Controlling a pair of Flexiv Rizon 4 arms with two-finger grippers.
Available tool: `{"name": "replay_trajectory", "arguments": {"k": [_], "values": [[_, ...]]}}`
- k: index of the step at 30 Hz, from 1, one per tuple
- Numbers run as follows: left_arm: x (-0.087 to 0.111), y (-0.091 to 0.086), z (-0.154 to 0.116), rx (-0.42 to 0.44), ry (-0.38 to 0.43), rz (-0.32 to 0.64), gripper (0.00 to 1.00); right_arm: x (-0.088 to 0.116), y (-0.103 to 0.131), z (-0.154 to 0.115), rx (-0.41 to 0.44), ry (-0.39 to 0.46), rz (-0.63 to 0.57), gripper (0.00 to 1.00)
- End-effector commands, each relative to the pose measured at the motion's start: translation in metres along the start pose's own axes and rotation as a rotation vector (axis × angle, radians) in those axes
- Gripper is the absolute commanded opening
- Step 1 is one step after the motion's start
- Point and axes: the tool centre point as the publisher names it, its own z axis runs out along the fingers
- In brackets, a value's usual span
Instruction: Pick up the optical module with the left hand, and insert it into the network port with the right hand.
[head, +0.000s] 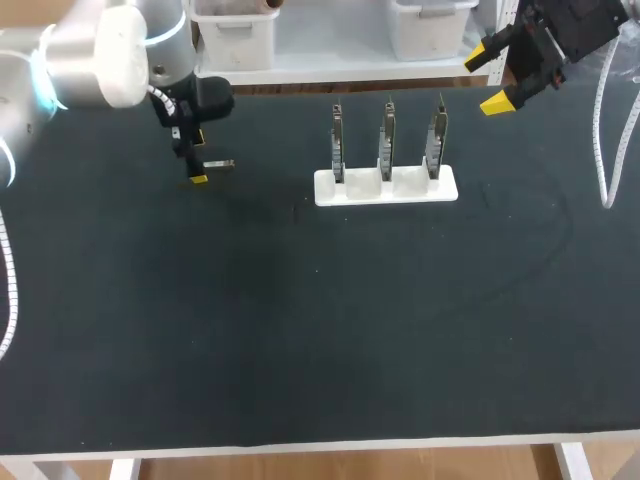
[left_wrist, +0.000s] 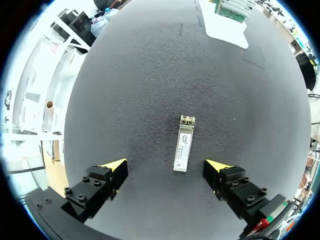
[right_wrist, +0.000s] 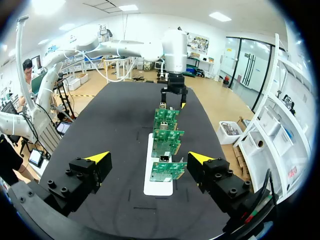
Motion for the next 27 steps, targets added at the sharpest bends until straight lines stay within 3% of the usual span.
{"name": "replay_trajectory", "arguments": {"k": [1,27], "values": [[-0.0033,0.0115,0.0071,0.205,0.01,0.0,1.0,-0.0003,0.0008,-0.0001,0.002,0.0,-0.001,1.0],[-0.0067,0.0116,0.0114,0.244,-0.002,0.048,1.0,-0.0003,0.0008,-0.0001,0.002,0.0,-0.001,1.0]]}}
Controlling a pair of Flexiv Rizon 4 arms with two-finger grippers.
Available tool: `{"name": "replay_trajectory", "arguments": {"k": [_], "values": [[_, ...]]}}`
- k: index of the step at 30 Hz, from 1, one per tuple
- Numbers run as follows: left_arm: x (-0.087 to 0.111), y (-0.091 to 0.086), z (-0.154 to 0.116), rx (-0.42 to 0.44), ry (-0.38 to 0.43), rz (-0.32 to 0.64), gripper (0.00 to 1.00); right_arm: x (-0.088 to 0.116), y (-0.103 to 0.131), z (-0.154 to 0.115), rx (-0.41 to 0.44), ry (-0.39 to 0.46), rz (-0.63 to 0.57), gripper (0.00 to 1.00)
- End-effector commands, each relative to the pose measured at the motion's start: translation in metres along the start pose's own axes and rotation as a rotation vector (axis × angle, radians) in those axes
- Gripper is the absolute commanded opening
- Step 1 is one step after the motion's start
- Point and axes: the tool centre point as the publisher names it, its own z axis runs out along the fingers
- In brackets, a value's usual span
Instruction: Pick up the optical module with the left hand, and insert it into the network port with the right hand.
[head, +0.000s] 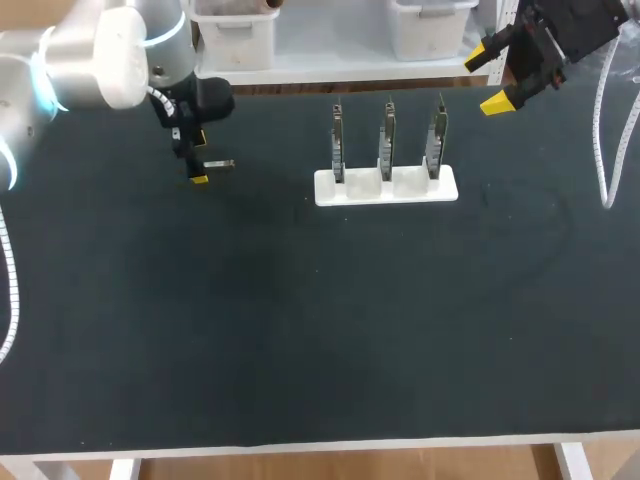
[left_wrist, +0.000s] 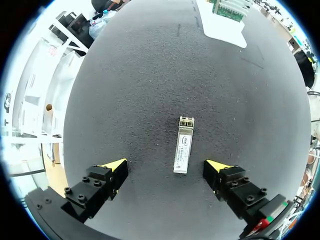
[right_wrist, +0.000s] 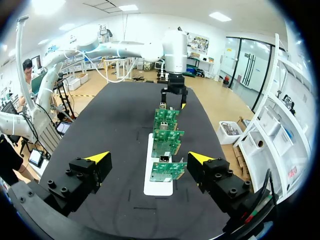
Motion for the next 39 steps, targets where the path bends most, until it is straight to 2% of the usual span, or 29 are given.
{"name": "replay_trajectory", "arguments": {"k": [1,2,3,10,19,24,28,39], "values": [[-0.006,0.011,0.009,0.246,0.01,0.031,0.49,0.0,0.001,0.0,0.002,0.0,-0.001,1.0],[-0.006,0.011,0.01,0.248,0.014,0.036,0.06,0.0,0.001,0.0,0.002,0.0,-0.001,1.0],[-0.006,0.011,0.01,0.251,0.014,0.031,0.0,0.0,0.001,0.0,0.002,0.0,-0.001,1.0],[-0.006,0.011,0.01,0.26,0.014,0.033,0.0,0.0,0.001,0.0,0.002,0.0,-0.001,1.0],[-0.002,0.011,0.014,0.289,-0.046,0.037,0.0,0.0,0.001,0.0,0.002,0.0,-0.001,1.0],[0.0,0.01,0.012,0.289,-0.05,0.035,0.0,0.0,0.001,0.0,0.002,0.0,-0.001,1.0],[-0.002,0.01,0.007,0.284,-0.056,0.034,0.0,0.0,0.001,0.0,0.002,0.0,-0.001,1.0],[-0.012,0.004,-0.022,0.264,-0.163,0.066,0.0,0.0,0.001,0.0,0.002,0.0,-0.001,1.0]]}}
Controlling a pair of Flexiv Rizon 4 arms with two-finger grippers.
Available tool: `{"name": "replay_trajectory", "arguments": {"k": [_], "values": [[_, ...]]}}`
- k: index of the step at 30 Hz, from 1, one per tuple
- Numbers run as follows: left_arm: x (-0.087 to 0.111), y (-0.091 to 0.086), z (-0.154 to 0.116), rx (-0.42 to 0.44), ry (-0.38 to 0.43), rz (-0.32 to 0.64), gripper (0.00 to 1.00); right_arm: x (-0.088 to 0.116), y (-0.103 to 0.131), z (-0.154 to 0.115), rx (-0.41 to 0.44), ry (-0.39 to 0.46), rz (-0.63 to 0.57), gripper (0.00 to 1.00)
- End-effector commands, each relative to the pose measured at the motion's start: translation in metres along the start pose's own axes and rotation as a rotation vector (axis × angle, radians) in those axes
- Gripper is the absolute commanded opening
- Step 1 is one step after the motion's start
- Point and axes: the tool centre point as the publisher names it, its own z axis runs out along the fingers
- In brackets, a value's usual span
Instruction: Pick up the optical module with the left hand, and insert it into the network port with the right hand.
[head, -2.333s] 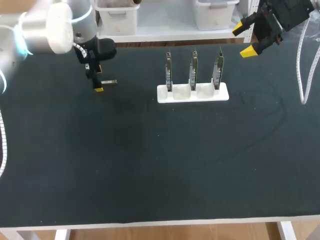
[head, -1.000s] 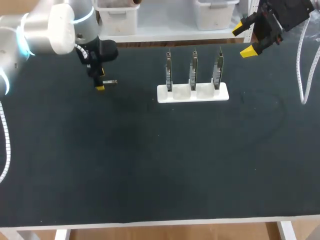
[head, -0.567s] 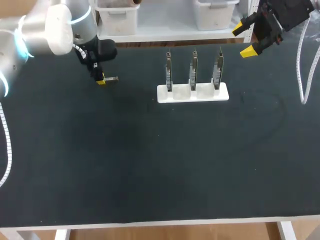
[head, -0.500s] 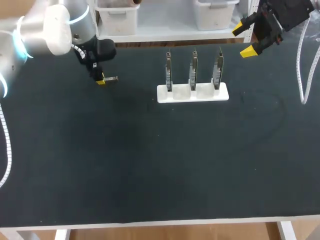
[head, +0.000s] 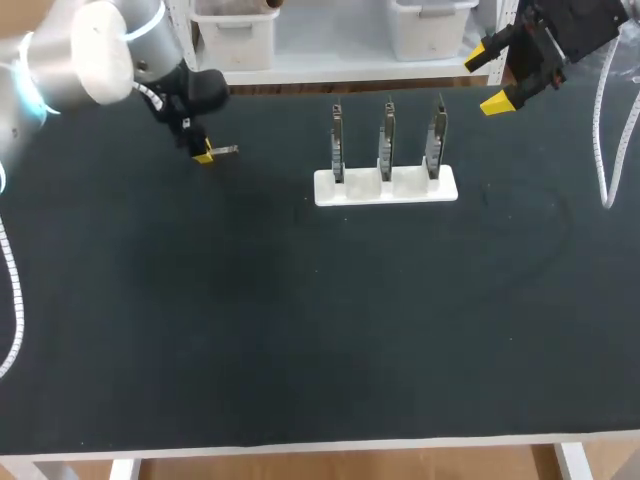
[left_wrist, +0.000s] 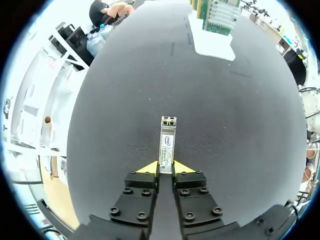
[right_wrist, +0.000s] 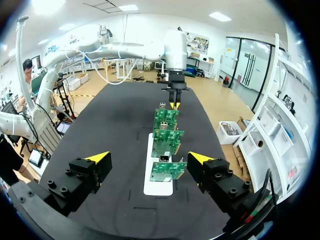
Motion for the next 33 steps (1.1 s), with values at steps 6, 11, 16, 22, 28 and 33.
{"name": "replay_trajectory", "arguments": {"k": [6,11,16,22,28,33], "values": [[-0.007,-0.011,-0.019,0.245,-0.072,0.007,0.0,0.0,0.001,0.0,0.002,0.0,-0.001,1.0],[-0.005,-0.023,-0.024,0.259,-0.126,0.0,0.0,0.0,0.001,0.0,0.002,0.0,-0.001,1.0],[-0.004,-0.027,-0.026,0.262,-0.224,0.018,0.0,0.0,0.001,0.0,0.002,0.0,-0.001,1.0],[-0.004,-0.027,-0.026,0.262,-0.224,0.018,0.0,0.0,0.001,0.0,0.002,0.0,-0.001,1.0],[-0.004,-0.027,-0.026,0.262,-0.224,0.018,0.0,0.0,0.001,0.0,0.002,0.0,-0.001,1.0],[-0.004,-0.027,-0.026,0.262,-0.224,0.018,0.0,0.0,0.001,0.0,0.002,0.0,-0.001,1.0]]}}
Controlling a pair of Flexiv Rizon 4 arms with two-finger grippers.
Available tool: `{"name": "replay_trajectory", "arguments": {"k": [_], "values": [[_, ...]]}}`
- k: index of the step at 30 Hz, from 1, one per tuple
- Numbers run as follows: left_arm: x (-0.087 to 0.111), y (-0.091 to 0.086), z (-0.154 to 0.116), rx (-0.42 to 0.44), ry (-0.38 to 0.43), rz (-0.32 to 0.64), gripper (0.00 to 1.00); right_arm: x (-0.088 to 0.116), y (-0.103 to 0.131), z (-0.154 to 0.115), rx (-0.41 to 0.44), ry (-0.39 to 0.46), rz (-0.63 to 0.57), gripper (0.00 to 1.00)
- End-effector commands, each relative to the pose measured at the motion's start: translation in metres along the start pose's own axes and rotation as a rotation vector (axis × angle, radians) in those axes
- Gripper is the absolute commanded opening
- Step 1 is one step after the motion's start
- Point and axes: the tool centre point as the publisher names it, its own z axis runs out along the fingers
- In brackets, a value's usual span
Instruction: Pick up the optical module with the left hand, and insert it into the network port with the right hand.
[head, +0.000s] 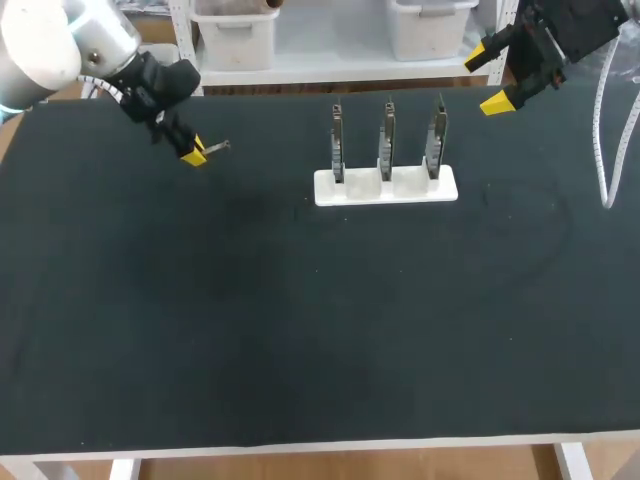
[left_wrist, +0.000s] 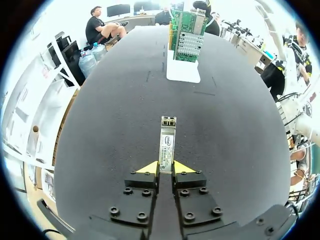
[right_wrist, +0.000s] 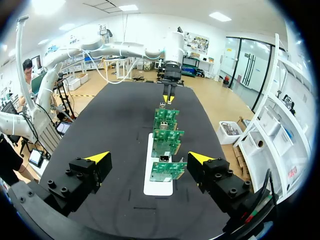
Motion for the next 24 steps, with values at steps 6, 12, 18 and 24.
{"name": "replay_trajectory", "arguments": {"k": [6,12,18,24], "values": [[-0.007,0.008,-0.007,0.111,-0.002,0.005,0.0,0.0,0.001,0.0,0.002,0.0,-0.001,1.0],[-0.015,-0.003,-0.03,0.097,-0.039,-0.007,0.0,0.0,0.001,0.0,0.002,0.0,-0.001,1.0],[-0.024,-0.02,-0.043,0.078,-0.16,0.0,0.0,0.0,0.001,0.0,0.002,0.0,-0.001,1.0],[-0.034,-0.031,-0.048,0.044,-0.344,0.034,0.0,0.0,0.001,0.0,0.002,0.0,-0.001,1.0]]}}
